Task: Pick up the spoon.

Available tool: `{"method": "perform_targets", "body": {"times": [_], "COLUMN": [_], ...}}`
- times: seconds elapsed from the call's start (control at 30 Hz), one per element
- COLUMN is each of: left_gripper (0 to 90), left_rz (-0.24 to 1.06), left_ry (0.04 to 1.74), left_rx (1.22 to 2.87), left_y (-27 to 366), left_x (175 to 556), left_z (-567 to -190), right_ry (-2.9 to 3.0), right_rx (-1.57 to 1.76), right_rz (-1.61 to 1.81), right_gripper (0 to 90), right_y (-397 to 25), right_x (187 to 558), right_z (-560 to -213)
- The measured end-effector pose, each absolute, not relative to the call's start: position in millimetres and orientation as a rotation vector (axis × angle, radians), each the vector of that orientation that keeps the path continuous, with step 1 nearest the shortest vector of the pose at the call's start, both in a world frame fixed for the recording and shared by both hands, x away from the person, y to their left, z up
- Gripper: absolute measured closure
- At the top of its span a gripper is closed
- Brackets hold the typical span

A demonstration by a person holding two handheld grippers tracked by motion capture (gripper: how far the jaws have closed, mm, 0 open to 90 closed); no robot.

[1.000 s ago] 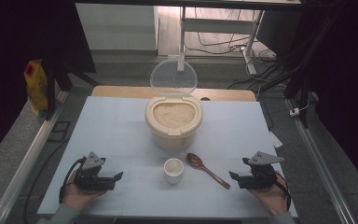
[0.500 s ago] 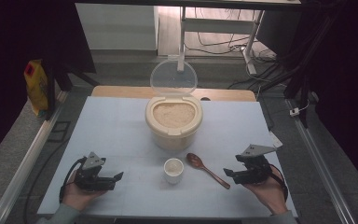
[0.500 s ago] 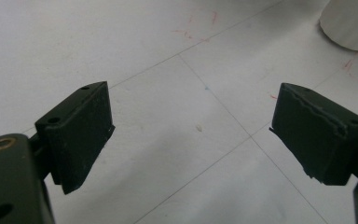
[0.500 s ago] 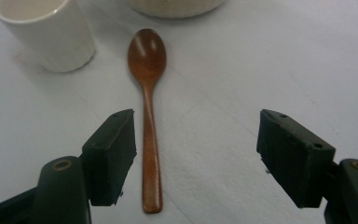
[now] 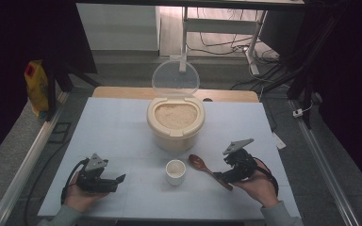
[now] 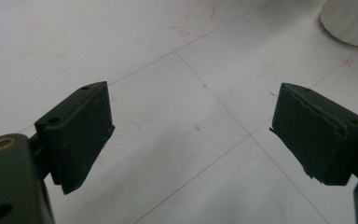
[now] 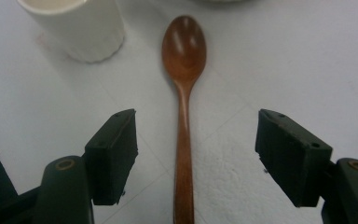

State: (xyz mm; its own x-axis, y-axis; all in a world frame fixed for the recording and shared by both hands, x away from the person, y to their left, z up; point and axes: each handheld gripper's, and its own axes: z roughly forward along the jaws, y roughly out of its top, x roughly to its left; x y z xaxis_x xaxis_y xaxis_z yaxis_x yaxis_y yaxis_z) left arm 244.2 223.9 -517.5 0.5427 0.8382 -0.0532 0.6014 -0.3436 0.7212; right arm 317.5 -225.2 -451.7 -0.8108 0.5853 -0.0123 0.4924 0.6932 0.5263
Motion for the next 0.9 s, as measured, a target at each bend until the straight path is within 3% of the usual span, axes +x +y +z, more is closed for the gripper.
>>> {"method": "perform_targets", "body": {"times": [0.73, 0.9], "left_gripper": [11.9, 11.9], "left_rz": [0.427, 0.427], "left_ry": [1.157, 1.159], "left_rx": [2.088, 2.088], "left_y": [224.1, 224.4], "left_x": [245.1, 245.1], "left_z": [-520.1, -520.5], "right_ry": [2.846, 2.855], "right_rx": [0.917, 0.911], "right_rz": [0.495, 0.457], "right_gripper": [45.8, 54.0], "right_y": [-218.6, -216.0], "right_x": [321.8, 322.9], "right_z": [-486.0, -490.8]}}
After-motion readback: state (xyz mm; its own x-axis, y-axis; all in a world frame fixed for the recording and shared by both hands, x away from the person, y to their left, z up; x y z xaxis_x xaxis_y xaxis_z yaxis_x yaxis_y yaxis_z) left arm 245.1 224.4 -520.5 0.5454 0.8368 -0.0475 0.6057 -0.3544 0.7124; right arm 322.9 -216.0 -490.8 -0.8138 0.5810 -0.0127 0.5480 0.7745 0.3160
